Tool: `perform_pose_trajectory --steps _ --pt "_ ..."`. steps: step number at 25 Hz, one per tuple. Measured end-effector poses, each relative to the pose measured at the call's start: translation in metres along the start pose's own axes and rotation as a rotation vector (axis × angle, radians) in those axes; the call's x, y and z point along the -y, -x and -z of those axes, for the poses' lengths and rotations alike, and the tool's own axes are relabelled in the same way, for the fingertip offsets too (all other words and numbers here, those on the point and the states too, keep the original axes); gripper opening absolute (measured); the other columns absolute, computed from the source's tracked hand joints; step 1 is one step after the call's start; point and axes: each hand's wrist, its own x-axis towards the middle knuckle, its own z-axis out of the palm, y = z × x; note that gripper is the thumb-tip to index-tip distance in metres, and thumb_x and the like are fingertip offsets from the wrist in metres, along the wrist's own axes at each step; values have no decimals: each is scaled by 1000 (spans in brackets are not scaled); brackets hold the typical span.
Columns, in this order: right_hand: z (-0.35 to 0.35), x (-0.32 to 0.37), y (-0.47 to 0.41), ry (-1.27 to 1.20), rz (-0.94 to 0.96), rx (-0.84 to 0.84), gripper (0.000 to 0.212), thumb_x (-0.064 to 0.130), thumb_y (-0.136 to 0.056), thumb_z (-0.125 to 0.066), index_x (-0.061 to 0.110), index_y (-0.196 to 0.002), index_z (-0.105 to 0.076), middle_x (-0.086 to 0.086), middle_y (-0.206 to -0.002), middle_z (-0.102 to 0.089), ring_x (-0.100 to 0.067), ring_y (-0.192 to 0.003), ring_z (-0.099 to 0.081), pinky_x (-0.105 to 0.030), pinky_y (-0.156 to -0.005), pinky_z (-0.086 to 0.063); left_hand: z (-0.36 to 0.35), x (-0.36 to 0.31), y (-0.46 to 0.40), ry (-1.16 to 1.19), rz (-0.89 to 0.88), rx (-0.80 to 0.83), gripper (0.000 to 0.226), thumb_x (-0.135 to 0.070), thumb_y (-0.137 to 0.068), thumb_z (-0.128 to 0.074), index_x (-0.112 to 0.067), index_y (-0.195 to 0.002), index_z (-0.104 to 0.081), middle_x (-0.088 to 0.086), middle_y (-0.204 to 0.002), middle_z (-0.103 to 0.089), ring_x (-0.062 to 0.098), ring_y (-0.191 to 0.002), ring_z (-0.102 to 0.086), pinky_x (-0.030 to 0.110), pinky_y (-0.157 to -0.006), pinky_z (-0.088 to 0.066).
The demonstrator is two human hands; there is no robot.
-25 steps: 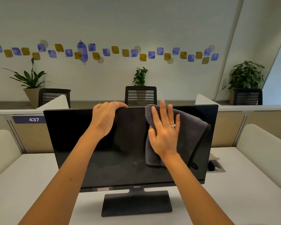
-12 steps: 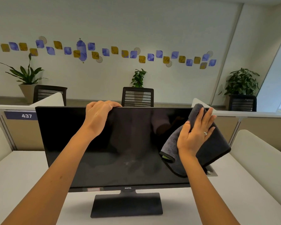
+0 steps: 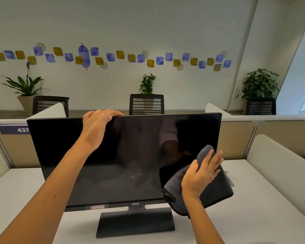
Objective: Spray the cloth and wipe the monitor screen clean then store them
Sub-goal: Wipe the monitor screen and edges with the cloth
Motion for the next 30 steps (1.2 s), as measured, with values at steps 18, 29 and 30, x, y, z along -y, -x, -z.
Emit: perform_pose_trajectory --steps 18,29,30 --pt "5 17 -53 -20 69 -42 54 19 -95 -35 13 -147 -27 -8 -157 -17 -22 -145 -8 -49 -117 -14 0 -9 5 -8 2 -16 49 -31 -77 -20 -30 -101 -63 -15 -104 -47 17 -120 -24 36 -107 -19" --pt "0 16 -8 86 -120 2 52 28 -97 -40 22 -144 -19 -13 -155 -21 -38 -143 -14 -68 -108 -18 5 -12 7 -126 -39 5 45 -24 -76 -19 -39 -96 -57 -27 -90 -47 -5 -88 -21 32 -101 -16" --pt "-3 26 -6 90 -93 9 52 27 -97 -39 22 -145 -20 -12 -156 -20 -37 -144 -13 -68 -108 -18 4 -12 6 -152 -55 7 46 -24 -77 -18 -38 -98 -57 -26 -90 -48 -6 -85 -21 32 -100 -16"
